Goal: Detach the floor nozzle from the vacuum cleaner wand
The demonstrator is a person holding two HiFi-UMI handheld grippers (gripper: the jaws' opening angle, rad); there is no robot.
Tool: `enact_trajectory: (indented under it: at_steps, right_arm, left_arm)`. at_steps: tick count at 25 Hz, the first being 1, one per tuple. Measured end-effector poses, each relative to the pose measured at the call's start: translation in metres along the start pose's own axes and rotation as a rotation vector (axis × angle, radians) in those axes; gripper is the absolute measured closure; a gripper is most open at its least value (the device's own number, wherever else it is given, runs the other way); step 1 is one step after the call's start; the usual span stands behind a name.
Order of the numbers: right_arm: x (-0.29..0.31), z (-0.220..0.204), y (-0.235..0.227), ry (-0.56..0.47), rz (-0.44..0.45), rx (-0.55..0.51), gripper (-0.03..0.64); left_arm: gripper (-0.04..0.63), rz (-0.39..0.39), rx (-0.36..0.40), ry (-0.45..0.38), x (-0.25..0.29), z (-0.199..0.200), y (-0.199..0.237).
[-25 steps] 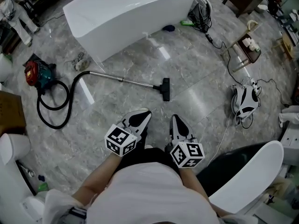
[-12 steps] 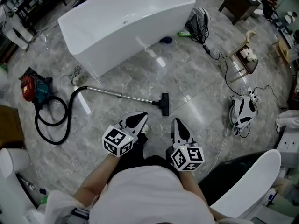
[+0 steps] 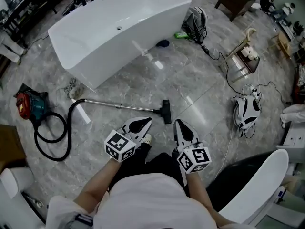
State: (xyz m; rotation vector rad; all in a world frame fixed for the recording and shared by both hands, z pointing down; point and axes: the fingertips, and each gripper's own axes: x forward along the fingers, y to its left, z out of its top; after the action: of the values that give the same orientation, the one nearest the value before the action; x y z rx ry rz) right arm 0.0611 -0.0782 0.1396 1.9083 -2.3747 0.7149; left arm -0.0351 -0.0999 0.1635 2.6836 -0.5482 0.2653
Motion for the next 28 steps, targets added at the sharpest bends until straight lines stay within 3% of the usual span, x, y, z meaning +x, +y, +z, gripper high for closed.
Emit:
enact_trajectory:
  at_steps: [7, 16, 23, 28]
  right_arm:
    - [0.013, 0.007, -0.012, 0.000, 0.029, -0.014, 0.600]
    - [0.023, 0.014, -0.035, 0.051, 0.095, -0.007, 0.600]
    - [0.024, 0.037, -0.043, -0.004, 0.267, 0.037, 0.600]
    - [0.030, 0.040, -0.066, 0.006, 0.245, 0.016, 0.600]
  left_arm:
    - [0.584, -0.058, 0.010, -0.004, 0.016, 0.006, 0.006]
    - [0.584, -0.026, -0.012, -0.001, 0.042, 0.011, -0.002]
    - [0.585, 0.003, -0.047, -0.031, 0.061, 0.019, -0.010]
    - [0.585, 0.022, -0.063, -0.058, 0.077, 0.025, -0.007]
